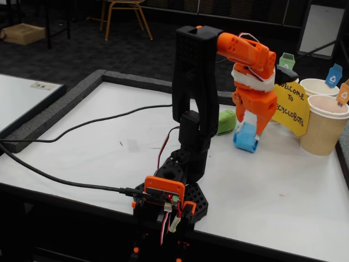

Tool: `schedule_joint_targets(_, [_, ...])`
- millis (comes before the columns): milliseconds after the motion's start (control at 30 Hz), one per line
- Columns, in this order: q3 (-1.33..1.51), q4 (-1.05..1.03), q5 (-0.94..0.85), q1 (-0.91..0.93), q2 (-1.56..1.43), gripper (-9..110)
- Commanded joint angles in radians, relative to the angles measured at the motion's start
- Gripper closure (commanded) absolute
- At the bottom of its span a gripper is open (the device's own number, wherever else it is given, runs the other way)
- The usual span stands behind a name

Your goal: Sort rubbish by color.

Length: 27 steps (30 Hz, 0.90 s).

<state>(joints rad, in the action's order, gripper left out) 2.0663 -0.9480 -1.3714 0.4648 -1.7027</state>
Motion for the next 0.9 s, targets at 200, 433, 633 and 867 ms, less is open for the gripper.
schedule_joint_targets(200, [-0.009,0.118,0.012,0.017,-0.028,83])
schedule_joint_targets(433, [0.02,0.12,0.012,0.032,-0.089,83])
schedule_joint_targets(633, [0.147,0.135,0.012,0.031,-0.235,82])
schedule_joint_targets(867, [0.305,0.152,0.012,0.012,-0.39,83])
